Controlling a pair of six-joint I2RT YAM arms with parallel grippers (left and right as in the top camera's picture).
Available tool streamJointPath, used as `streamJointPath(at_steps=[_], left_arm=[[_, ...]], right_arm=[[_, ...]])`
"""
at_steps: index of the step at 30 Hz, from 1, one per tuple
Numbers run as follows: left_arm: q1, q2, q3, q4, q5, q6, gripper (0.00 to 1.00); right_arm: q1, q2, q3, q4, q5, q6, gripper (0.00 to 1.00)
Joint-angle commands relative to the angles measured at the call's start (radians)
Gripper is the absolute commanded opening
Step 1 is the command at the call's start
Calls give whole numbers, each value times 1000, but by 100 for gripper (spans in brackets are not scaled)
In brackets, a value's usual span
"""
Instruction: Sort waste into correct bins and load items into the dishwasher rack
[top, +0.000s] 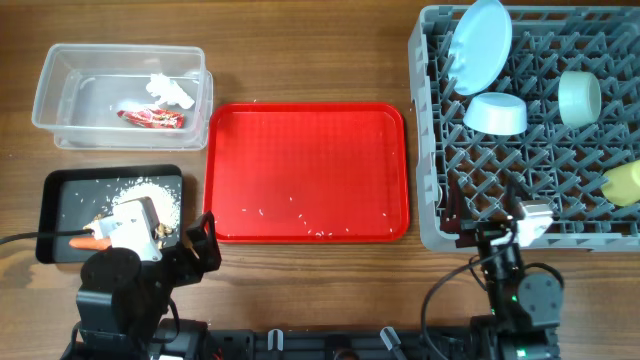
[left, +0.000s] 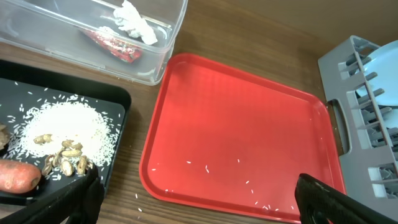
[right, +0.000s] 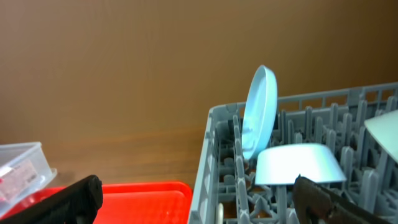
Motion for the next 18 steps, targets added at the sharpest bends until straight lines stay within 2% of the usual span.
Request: streamJointPath(at_steps=[1,5,18], left_arm=[[4,-7,-6,3,-10,-2,100],[4,-7,-6,3,-10,-2,100],[4,-7,-6,3,-10,-2,100]], right_arm=[[0,-16,-55,-9,18,-23,100],[1,-16,-55,-13,-37,-108,100],[1,-14,-55,-12,-36,-100,100]])
